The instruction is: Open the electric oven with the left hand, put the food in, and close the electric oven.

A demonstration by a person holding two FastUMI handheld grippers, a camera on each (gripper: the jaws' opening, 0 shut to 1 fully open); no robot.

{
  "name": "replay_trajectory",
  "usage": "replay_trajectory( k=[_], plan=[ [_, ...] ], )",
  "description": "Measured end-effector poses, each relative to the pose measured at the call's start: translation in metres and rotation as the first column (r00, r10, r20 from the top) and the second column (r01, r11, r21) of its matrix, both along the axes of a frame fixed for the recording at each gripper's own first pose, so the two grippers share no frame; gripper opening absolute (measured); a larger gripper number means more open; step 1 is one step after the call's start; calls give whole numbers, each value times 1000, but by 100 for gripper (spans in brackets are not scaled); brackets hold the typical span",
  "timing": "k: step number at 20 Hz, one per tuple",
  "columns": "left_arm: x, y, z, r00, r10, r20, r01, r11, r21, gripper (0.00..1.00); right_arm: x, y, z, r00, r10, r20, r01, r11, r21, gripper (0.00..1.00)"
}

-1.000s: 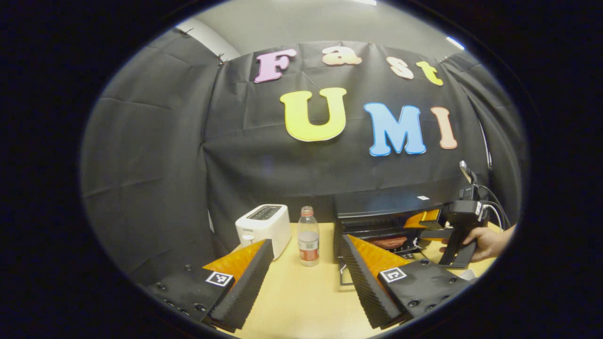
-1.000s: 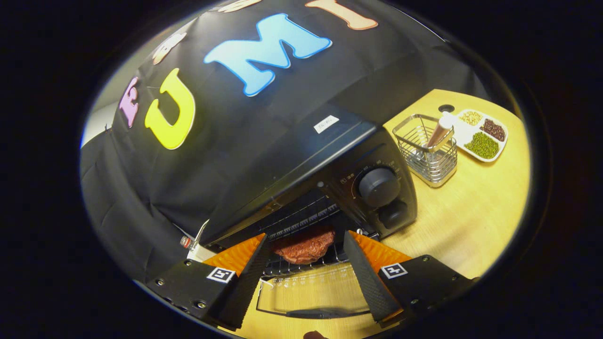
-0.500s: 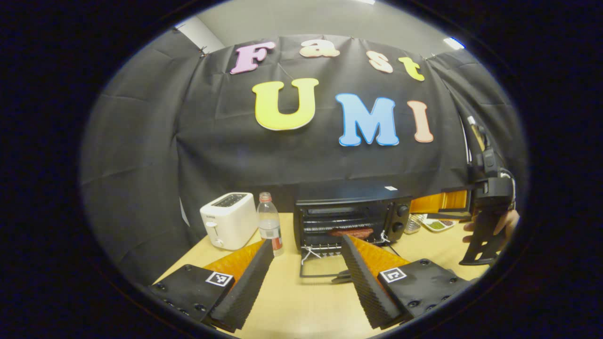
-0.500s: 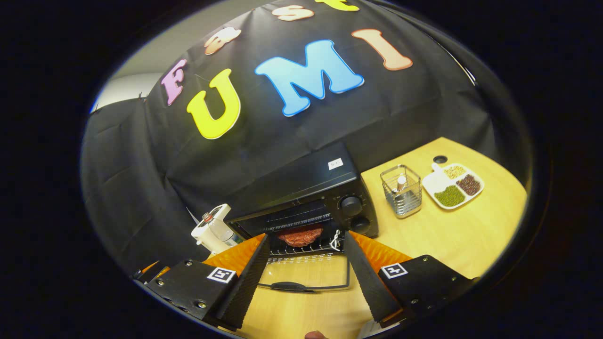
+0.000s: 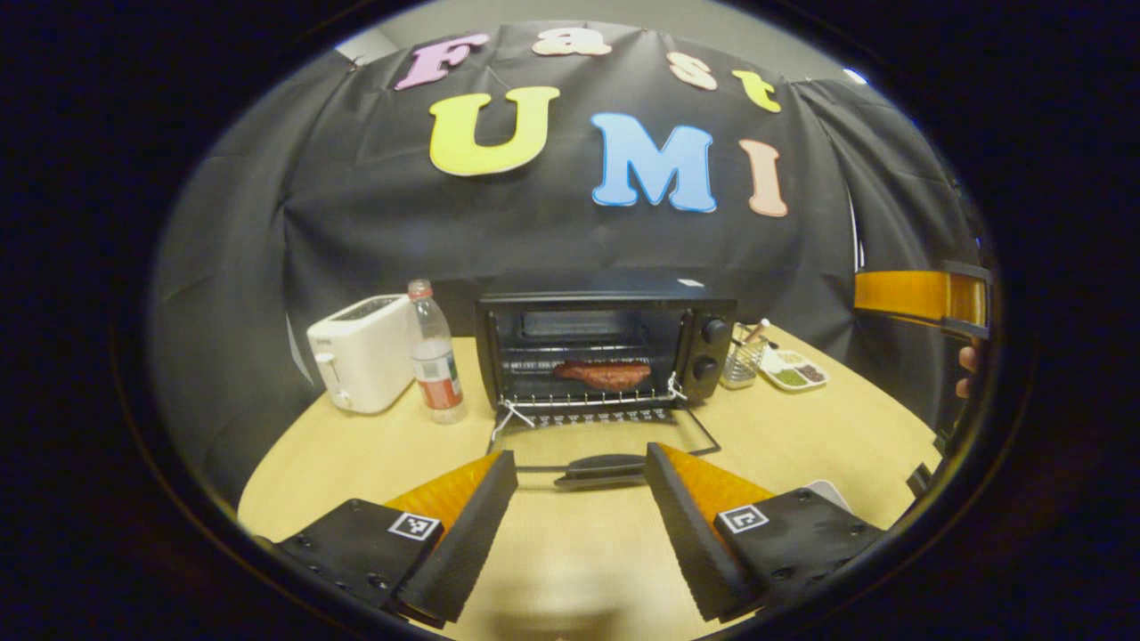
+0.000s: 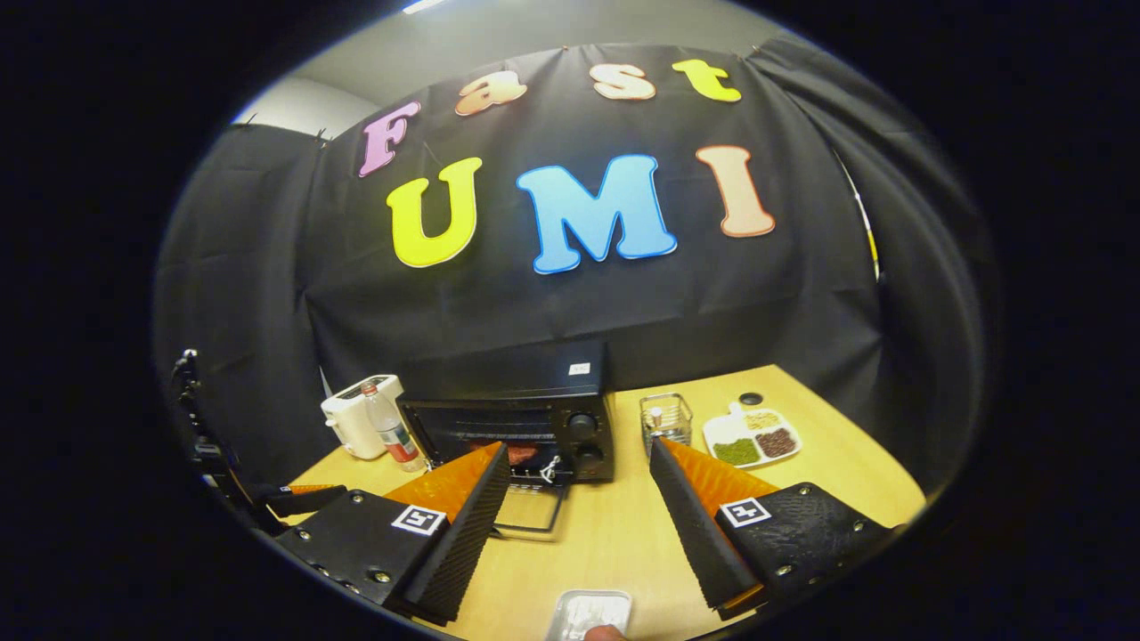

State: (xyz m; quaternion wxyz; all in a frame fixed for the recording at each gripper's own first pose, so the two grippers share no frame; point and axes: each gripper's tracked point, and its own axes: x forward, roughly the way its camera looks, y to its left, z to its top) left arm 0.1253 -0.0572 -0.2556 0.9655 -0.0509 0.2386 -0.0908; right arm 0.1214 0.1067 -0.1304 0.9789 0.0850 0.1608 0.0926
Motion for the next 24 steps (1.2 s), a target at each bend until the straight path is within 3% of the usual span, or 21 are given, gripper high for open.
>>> replay_trajectory(
  k=[3, 9, 18, 24],
  plan=[
    [5, -17, -26, 998, -11, -65, 9, 1000, -18, 98, -13, -24, 7, 999, -32, 30, 34, 997, -75, 99],
    [17, -34, -85, 979, -2, -204, 14, 998, 55, 98, -34, -61, 22, 993, -92, 69, 103, 978, -179, 98],
    [32, -53, -133, 956, 3, -294, 32, 993, 112, 98, -46, -96, 22, 982, -184, 50, 190, 961, -201, 98],
    [44, -52, -140, 954, 16, -300, 16, 994, 105, 98, -47, -98, 18, 982, -183, 38, 186, 956, -226, 99]
  ],
)
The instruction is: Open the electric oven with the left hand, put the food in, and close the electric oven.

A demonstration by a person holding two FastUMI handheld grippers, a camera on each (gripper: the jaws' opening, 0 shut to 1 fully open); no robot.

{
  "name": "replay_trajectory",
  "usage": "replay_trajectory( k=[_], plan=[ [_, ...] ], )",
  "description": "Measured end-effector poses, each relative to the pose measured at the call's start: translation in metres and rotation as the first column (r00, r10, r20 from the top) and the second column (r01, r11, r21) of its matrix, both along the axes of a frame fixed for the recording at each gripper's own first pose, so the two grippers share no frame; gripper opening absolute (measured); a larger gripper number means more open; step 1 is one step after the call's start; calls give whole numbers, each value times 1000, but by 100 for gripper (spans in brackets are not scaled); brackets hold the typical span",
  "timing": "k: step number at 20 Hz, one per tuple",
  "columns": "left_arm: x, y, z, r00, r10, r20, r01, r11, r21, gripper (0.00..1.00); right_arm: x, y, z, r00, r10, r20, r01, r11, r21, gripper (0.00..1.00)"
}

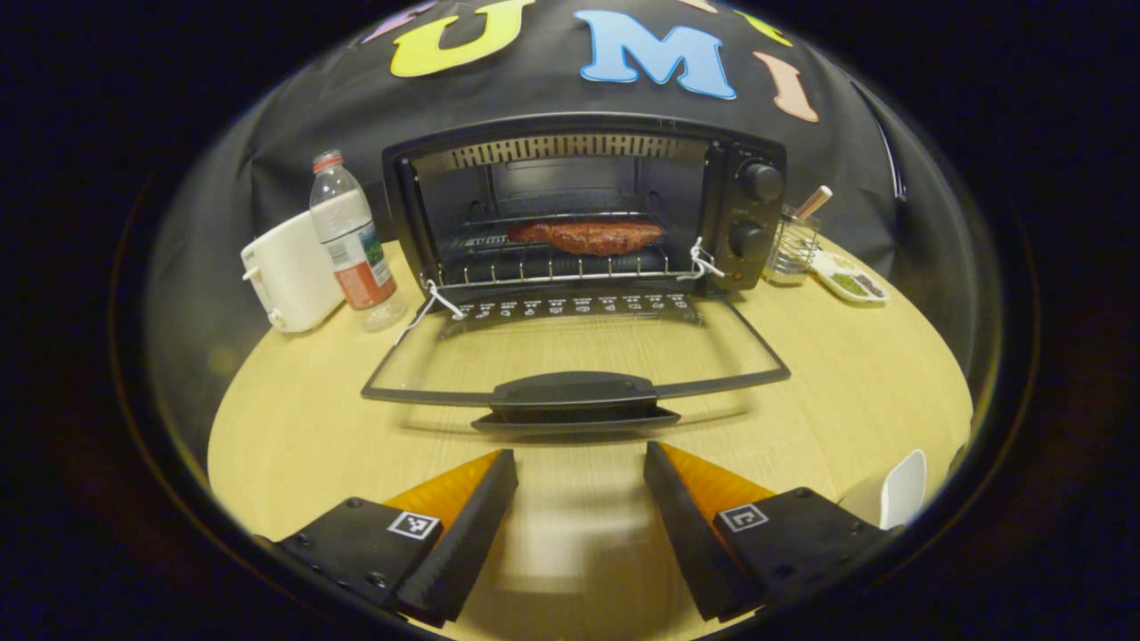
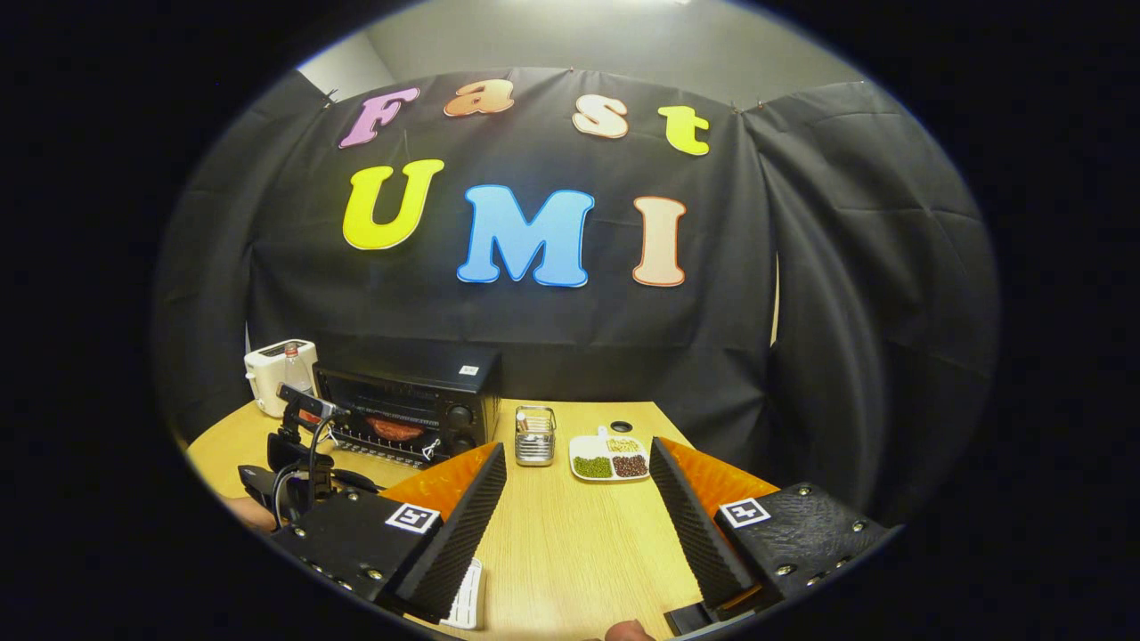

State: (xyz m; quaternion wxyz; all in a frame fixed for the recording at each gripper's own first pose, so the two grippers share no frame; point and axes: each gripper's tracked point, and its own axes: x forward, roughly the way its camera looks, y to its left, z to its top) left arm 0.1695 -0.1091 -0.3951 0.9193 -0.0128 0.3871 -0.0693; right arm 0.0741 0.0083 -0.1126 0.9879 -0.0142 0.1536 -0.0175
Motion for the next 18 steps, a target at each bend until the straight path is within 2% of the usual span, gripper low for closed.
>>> replay_trajectory(
  k=[2, 4, 6, 9, 10, 11, 12, 14, 15, 18],
  plan=[
    [7, 0, -2, 1000, 1, 10, -1, 1000, -4, 100, -1, 2, -1, 1000, 6, -6, -6, 1000, -3, 98],
    [7, -3, -3, 1000, 3, 13, -3, 1000, -17, 95, 2, 5, -2, 1000, 15, -6, -15, 1000, -13, 98],
    [7, -3, -1, 1000, 10, 21, -10, 1000, -22, 95, 4, 8, 1, 1000, 24, -1, -24, 1000, -18, 98],
    [9, -2, 1, 999, -5, 34, 5, 1000, 5, 98, 7, 10, 0, 999, 43, -3, -44, 999, -24, 98],
    [9, -2, 1, 999, -11, 34, 11, 1000, 13, 92, 9, 9, 0, 999, 44, -3, -44, 999, -28, 98],
    [9, -2, 3, 999, -13, 38, 12, 1000, 13, 92, 9, 8, 1, 999, 45, -1, -45, 999, -27, 98],
    [9, -2, 4, 999, -13, 41, 13, 1000, 12, 99, 10, 8, 1, 999, 44, 0, -44, 999, -21, 98],
    [10, -2, 7, 999, -13, 49, 13, 1000, 12, 99, 10, 8, 0, 999, 44, -3, -44, 999, -3, 98],
    [10, -2, 10, 998, -13, 56, 13, 1000, 12, 95, 11, 8, -2, 999, 46, -6, -46, 999, 5, 98],
    [10, 0, 20, 997, -16, 76, 15, 1000, 12, 97, 15, 9, -2, 999, 54, -6, -54, 999, 9, 98]
  ],
)
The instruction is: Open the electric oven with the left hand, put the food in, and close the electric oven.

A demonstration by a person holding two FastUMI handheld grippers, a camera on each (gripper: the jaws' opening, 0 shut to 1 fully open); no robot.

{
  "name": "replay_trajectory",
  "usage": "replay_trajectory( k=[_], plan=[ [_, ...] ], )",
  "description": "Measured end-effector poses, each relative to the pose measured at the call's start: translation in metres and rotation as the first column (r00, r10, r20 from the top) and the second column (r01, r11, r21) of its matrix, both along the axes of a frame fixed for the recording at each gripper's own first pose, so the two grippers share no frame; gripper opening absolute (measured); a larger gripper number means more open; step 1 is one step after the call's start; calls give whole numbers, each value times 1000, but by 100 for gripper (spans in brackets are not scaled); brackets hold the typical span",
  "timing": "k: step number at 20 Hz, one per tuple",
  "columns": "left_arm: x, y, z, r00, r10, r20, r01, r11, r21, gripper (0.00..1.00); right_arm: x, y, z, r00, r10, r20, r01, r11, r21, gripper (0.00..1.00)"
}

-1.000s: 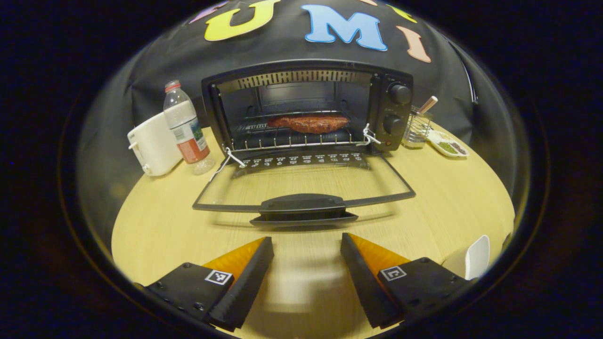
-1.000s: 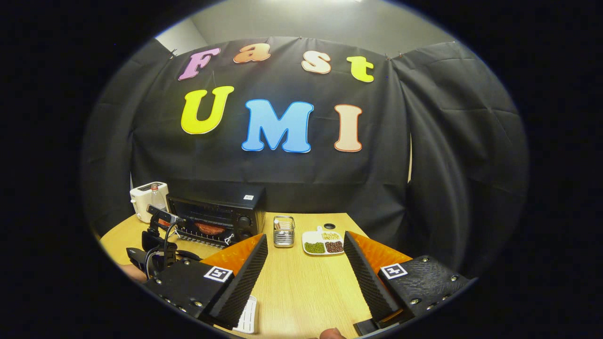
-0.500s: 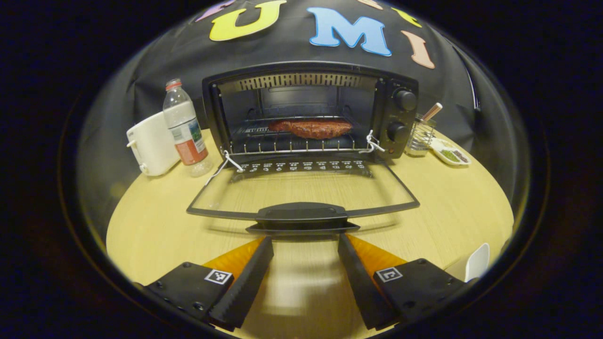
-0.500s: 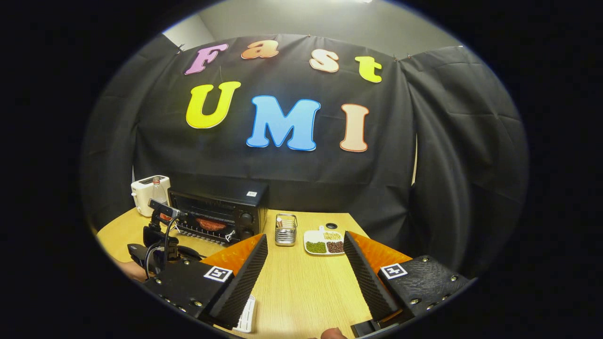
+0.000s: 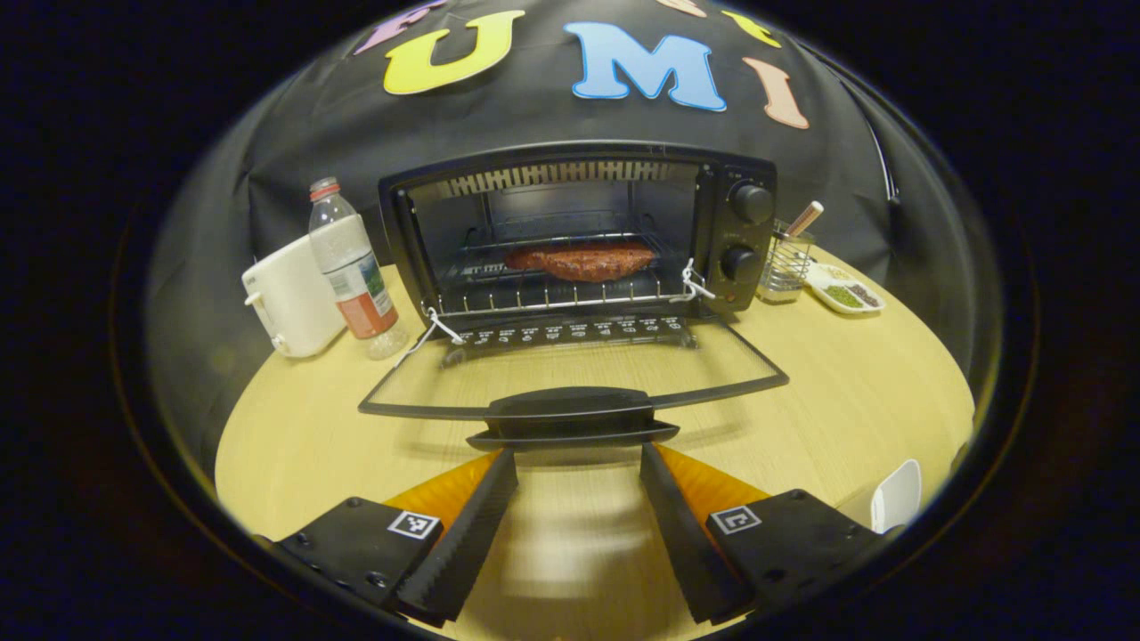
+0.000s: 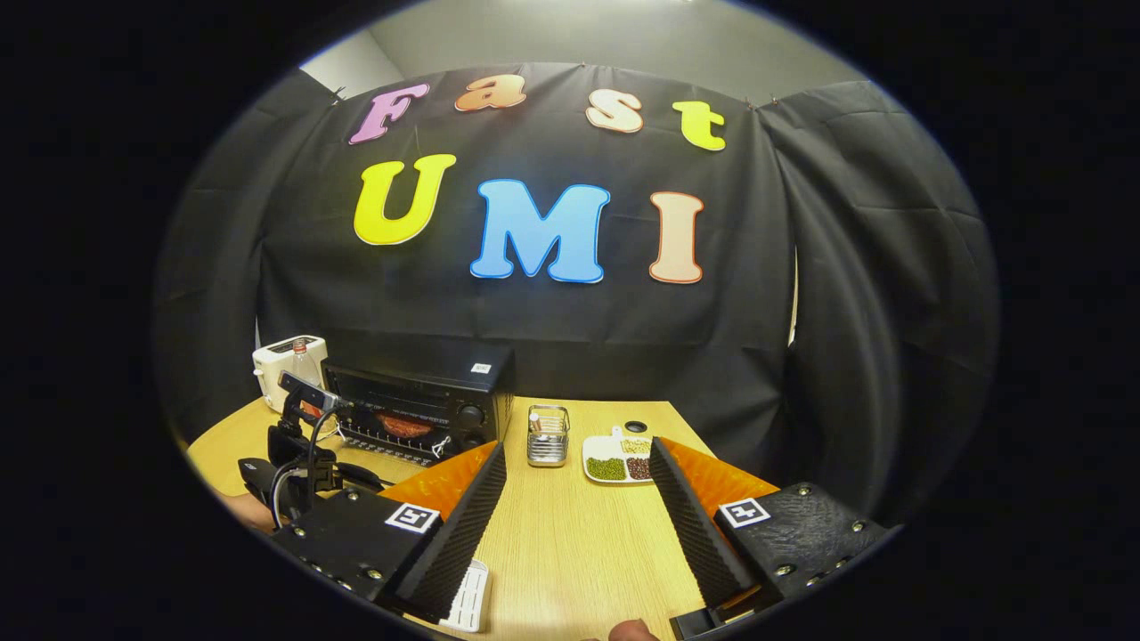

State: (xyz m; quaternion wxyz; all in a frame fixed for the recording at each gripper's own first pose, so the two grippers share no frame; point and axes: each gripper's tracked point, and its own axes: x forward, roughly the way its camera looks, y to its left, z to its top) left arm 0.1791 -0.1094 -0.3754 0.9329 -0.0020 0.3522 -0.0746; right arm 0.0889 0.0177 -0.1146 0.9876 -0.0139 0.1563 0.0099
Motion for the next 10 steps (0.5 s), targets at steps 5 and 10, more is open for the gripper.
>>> replay_trajectory(
  k=[5, 10],
  plan=[
    [3, 3, 16, 998, -10, 55, 9, 1000, 12, 99, 2, 5, 3, 1000, 26, 7, -26, 1000, 7, 99],
    [7, 4, 36, 995, 10, 95, -10, 1000, -9, 95, 3, 2, 3, 999, 37, 11, -37, 999, 9, 98]
  ],
)
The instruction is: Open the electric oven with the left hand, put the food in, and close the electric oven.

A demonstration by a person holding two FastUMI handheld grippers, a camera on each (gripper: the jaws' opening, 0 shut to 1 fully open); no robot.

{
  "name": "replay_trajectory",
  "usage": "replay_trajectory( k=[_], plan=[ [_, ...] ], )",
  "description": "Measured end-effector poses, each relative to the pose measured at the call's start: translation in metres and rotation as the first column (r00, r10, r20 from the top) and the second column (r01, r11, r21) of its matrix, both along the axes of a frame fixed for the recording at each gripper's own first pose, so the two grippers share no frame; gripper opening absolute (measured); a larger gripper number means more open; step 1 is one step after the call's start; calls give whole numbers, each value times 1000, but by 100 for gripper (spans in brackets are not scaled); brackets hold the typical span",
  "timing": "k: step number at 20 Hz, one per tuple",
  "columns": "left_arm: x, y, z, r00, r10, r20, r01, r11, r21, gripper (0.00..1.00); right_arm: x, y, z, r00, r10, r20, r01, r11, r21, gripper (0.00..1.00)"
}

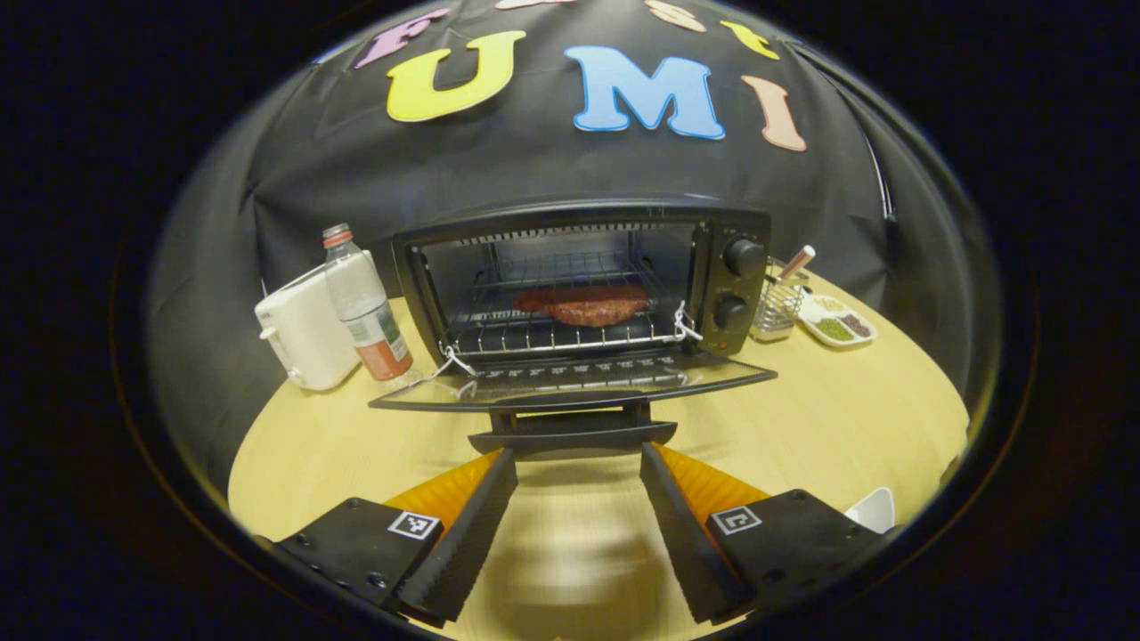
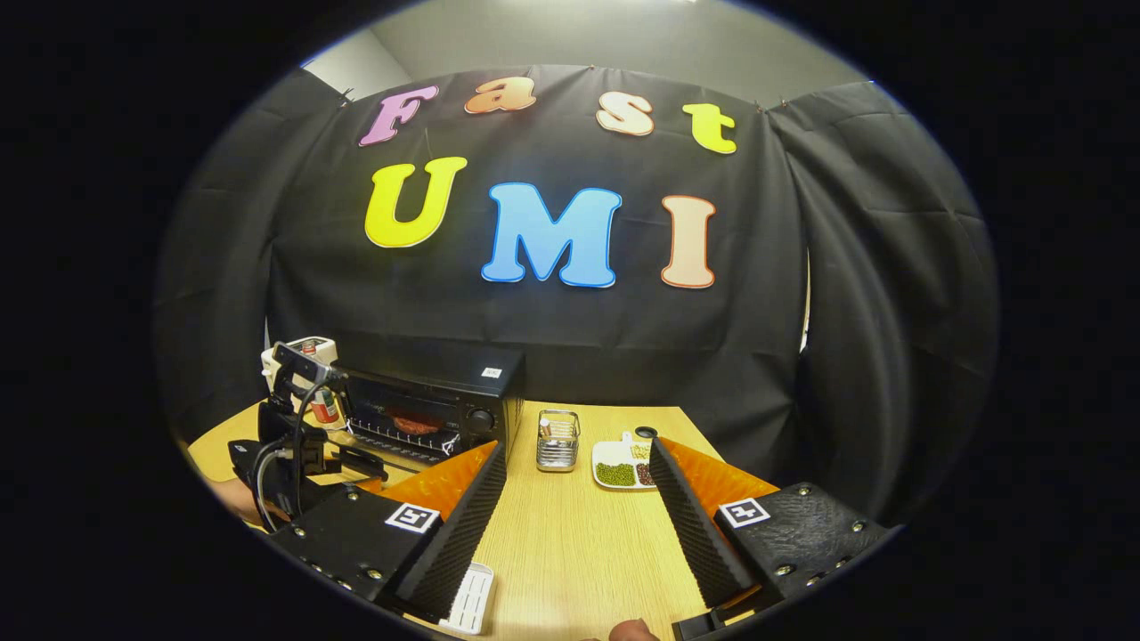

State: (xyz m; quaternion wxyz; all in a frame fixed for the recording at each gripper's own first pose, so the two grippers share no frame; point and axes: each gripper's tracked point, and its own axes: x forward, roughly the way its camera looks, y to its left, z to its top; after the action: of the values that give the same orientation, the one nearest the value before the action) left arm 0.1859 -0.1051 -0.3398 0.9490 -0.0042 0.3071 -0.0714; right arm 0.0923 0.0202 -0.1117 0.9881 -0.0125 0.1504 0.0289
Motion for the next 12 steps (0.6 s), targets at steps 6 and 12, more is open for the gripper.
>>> replay_trajectory(
  k=[6, 12],
  plan=[
    [3, 0, 20, 1000, 1, 26, -1, 1000, -2, 99, 0, -1, 1, 1000, -9, -1, 9, 1000, 12, 98],
    [11, 2, 34, 999, 2, 51, -2, 1000, -6, 99, 0, 0, -1, 1000, -11, 2, 11, 1000, -14, 98]
  ],
)
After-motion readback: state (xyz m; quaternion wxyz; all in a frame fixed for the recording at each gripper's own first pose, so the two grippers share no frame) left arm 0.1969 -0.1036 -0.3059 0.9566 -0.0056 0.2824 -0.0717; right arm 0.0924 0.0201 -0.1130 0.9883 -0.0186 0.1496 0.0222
